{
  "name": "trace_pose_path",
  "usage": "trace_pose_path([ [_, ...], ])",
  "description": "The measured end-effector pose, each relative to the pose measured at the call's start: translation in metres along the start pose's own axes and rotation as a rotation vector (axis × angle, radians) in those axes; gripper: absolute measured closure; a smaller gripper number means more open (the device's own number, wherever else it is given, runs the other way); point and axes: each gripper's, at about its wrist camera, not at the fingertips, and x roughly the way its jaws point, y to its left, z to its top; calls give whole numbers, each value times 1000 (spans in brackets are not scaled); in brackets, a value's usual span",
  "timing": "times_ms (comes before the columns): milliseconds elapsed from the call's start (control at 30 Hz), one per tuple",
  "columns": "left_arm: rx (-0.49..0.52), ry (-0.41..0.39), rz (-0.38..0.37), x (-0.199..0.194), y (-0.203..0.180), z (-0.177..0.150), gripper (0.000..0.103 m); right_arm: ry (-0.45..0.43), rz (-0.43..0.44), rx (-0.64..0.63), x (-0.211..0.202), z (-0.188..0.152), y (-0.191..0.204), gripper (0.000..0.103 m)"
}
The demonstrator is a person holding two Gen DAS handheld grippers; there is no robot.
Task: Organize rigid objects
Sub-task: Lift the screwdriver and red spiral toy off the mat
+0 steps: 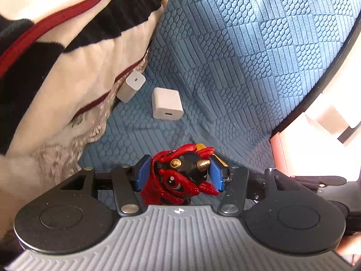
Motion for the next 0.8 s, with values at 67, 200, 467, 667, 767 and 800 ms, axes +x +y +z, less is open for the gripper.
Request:
trace_pose_path([
  [67,-2,6,-11,-1,-1,-1,43,-2,0,8,-5,-7,3,86],
  [200,-9,27,-8,2,-3,-2,43,-13,0,31,-6,-12,2,86],
  [467,-48,56,-6,14,4,0,42,9,-14,34,10,-8,5,86],
  [667,-9,88,0,21,-3,1,36,109,-37,23,20,-23,7,85],
  [767,11,111,-8,23,-7,1,26,82,-33,31,15,-25,5,85],
  [800,18,114,-5,23,-9,0,26,66,-23,42,13,-24,3,83],
])
